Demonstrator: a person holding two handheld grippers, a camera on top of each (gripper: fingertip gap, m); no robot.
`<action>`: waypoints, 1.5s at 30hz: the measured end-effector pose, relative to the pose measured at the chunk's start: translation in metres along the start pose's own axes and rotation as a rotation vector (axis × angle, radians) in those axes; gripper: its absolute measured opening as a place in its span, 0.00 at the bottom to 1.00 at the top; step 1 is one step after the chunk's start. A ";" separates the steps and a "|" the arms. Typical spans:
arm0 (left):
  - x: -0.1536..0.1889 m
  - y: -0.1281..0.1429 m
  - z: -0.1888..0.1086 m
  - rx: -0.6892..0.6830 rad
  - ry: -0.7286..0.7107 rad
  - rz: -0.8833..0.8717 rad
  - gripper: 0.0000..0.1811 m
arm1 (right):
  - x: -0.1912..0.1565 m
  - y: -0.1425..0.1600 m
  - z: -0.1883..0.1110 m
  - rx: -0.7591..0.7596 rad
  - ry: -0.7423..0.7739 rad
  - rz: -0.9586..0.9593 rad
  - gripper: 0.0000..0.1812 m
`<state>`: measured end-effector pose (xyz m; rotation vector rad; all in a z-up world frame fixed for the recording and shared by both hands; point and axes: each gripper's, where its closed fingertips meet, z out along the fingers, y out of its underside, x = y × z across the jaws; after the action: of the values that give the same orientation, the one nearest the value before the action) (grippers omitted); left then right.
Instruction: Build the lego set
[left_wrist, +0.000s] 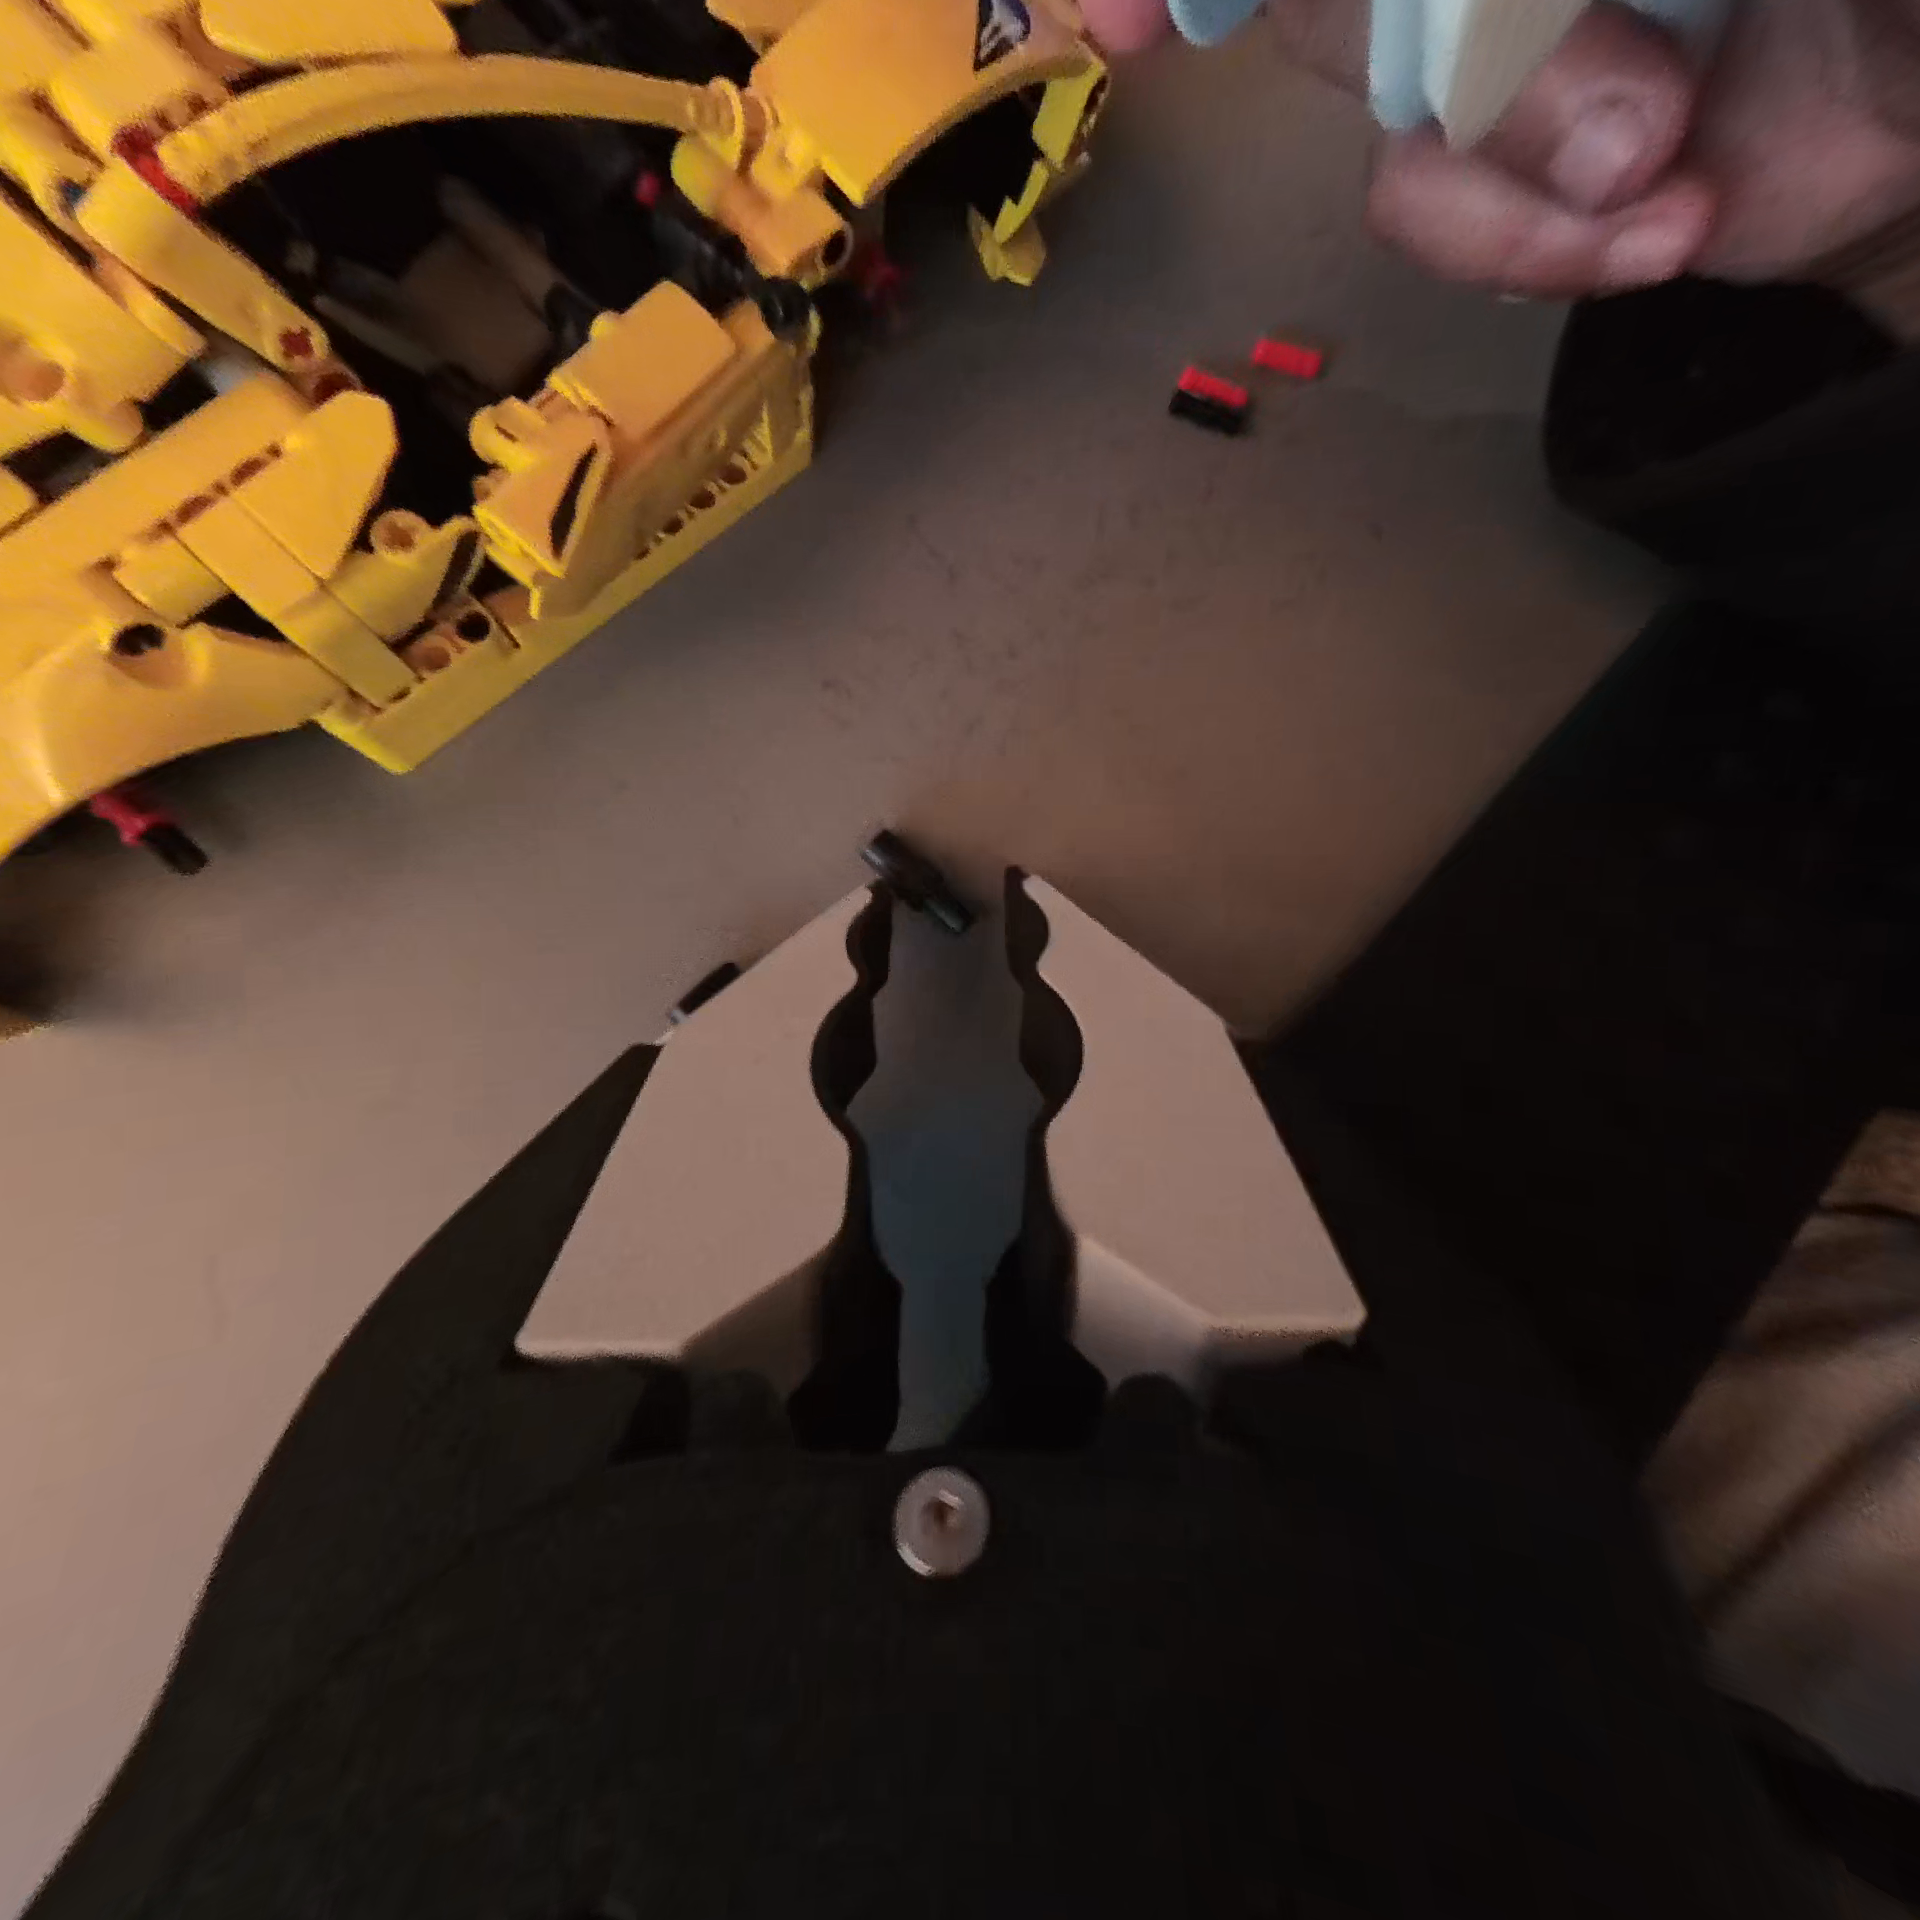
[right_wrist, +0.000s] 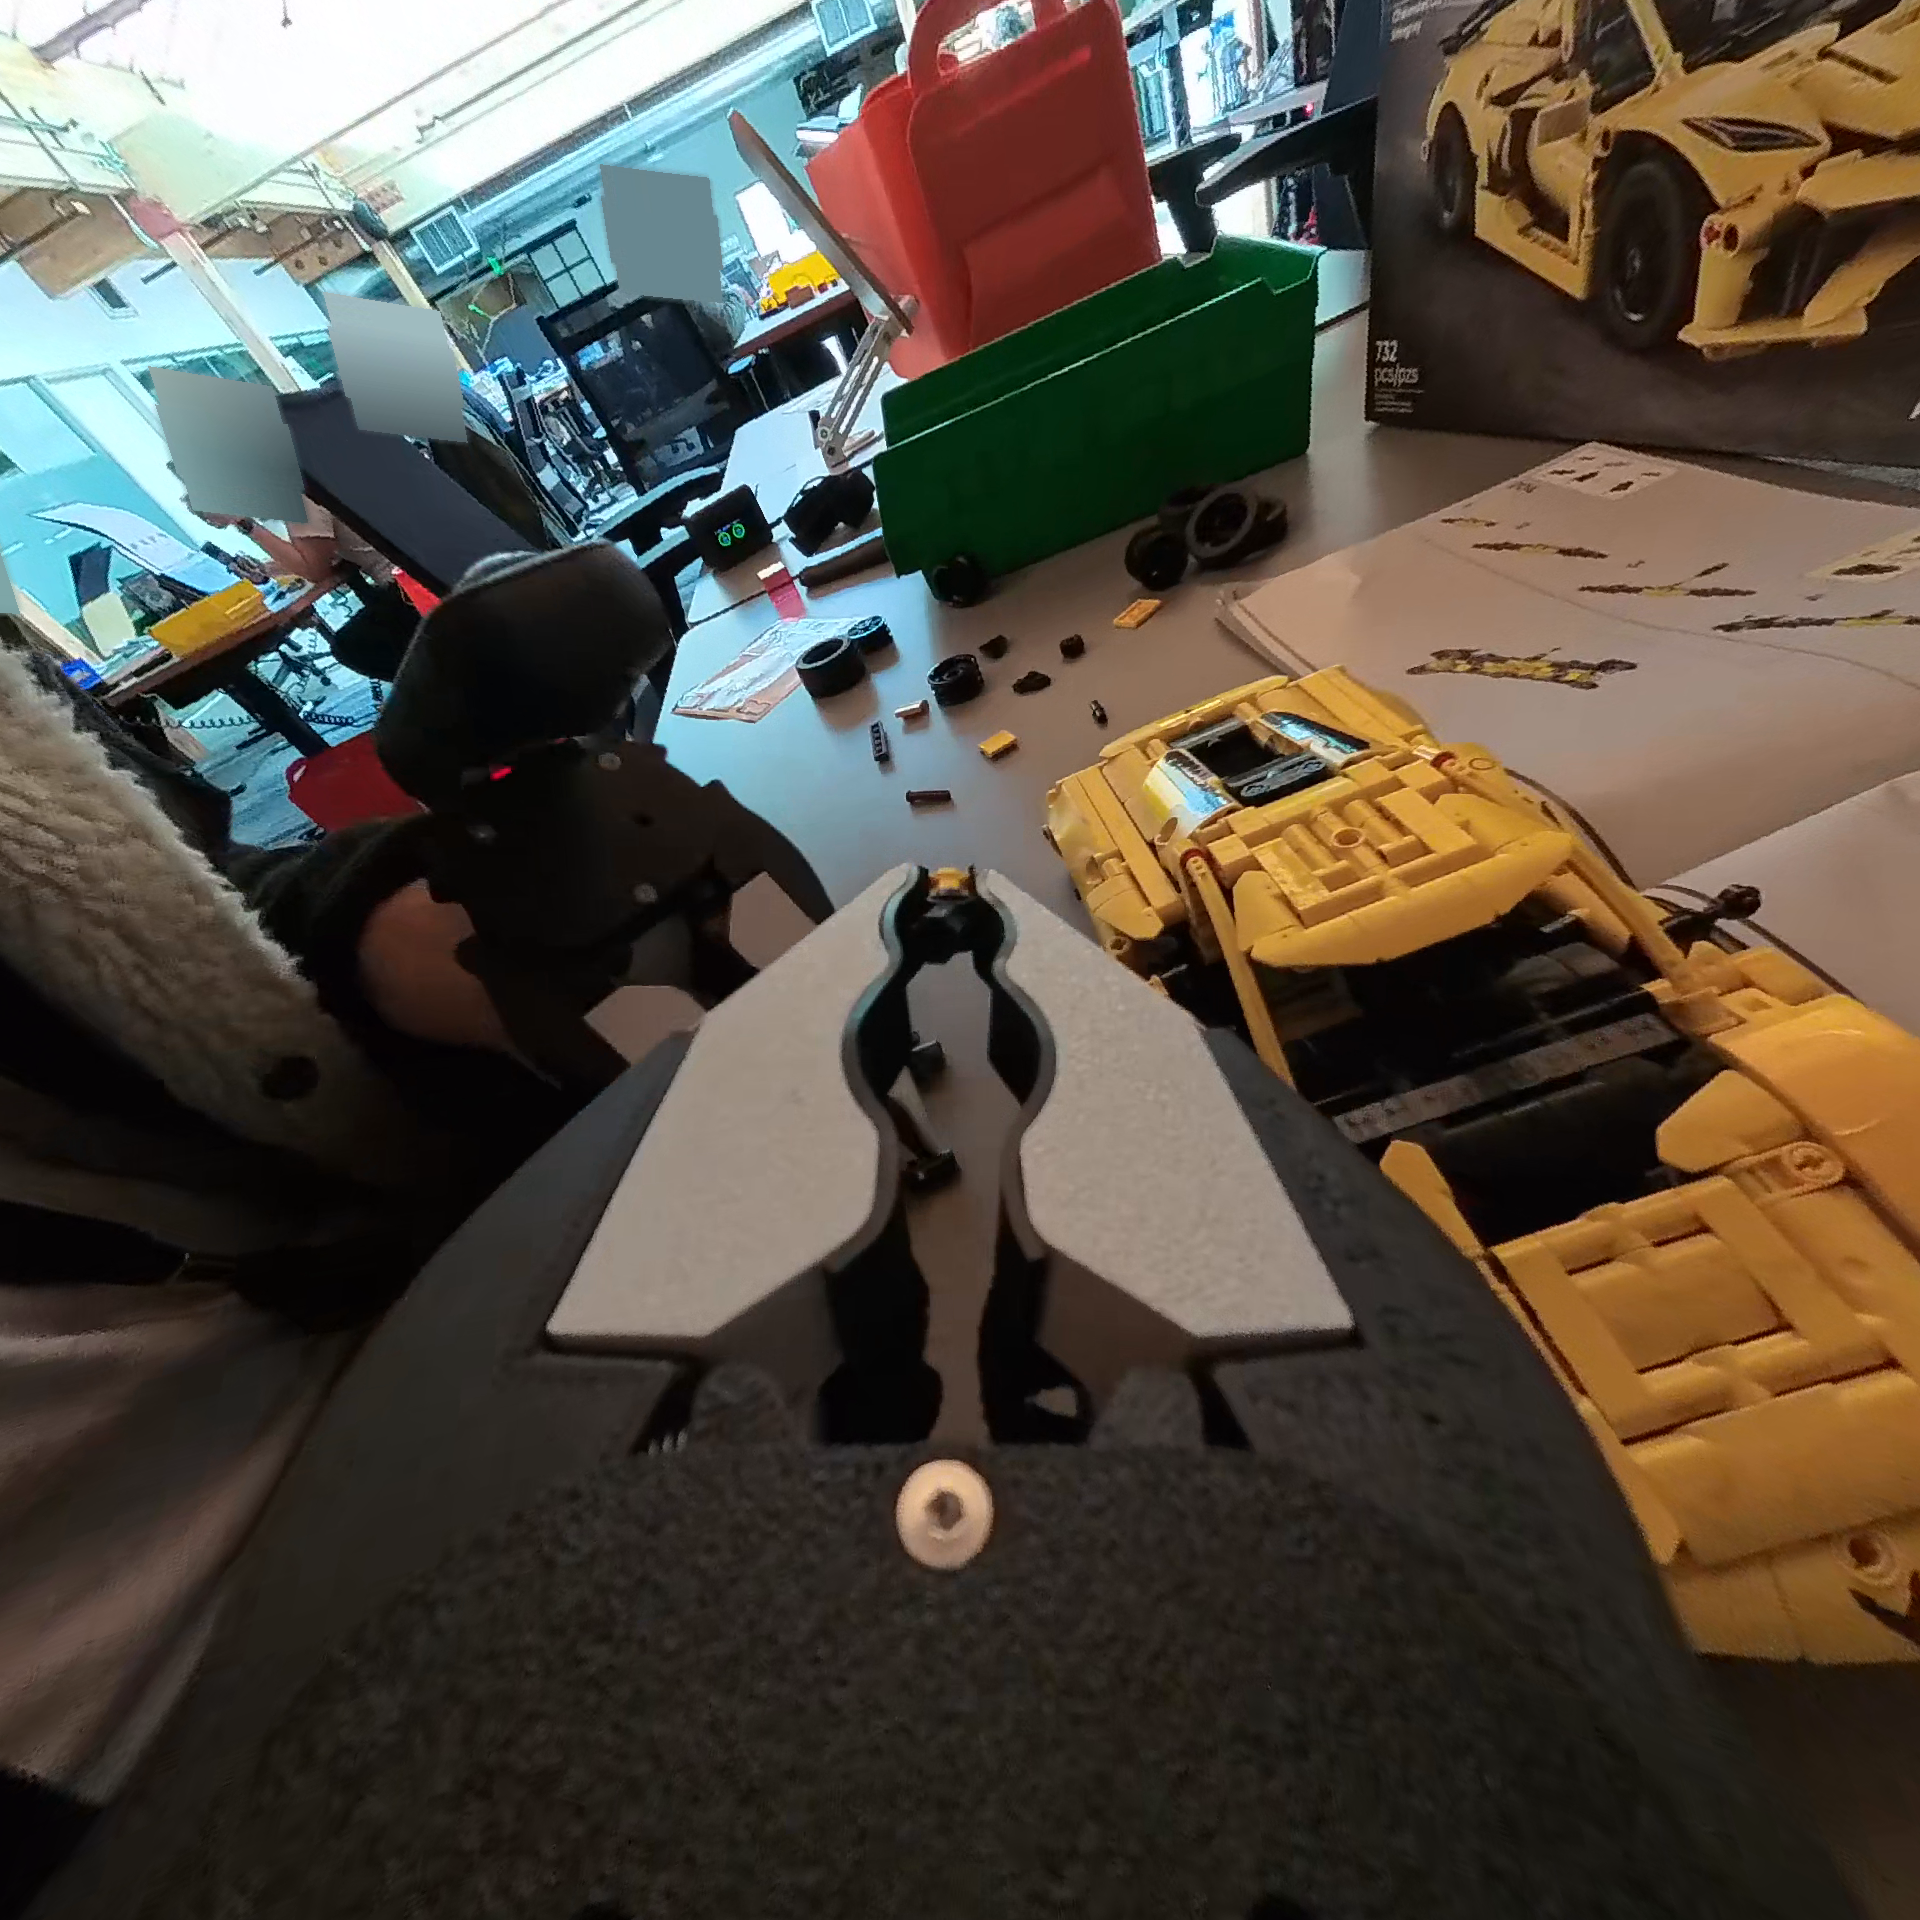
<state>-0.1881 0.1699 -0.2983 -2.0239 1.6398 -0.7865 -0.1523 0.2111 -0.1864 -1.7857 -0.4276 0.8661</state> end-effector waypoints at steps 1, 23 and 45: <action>-0.001 -0.001 0.001 0.000 -0.007 0.004 0.11 | 0.001 0.000 0.000 0.002 0.001 0.004 0.04; -0.043 -0.059 -0.054 0.442 -0.367 0.843 0.04 | -0.001 0.024 0.031 -0.075 -0.004 0.083 0.04; -0.044 -0.055 -0.052 0.401 -0.344 0.775 0.03 | 0.000 0.031 0.038 -0.086 -0.010 0.132 0.04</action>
<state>-0.1880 0.2264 -0.2320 -1.0391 1.6910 -0.3997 -0.1840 0.2246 -0.2220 -1.9059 -0.3615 0.9616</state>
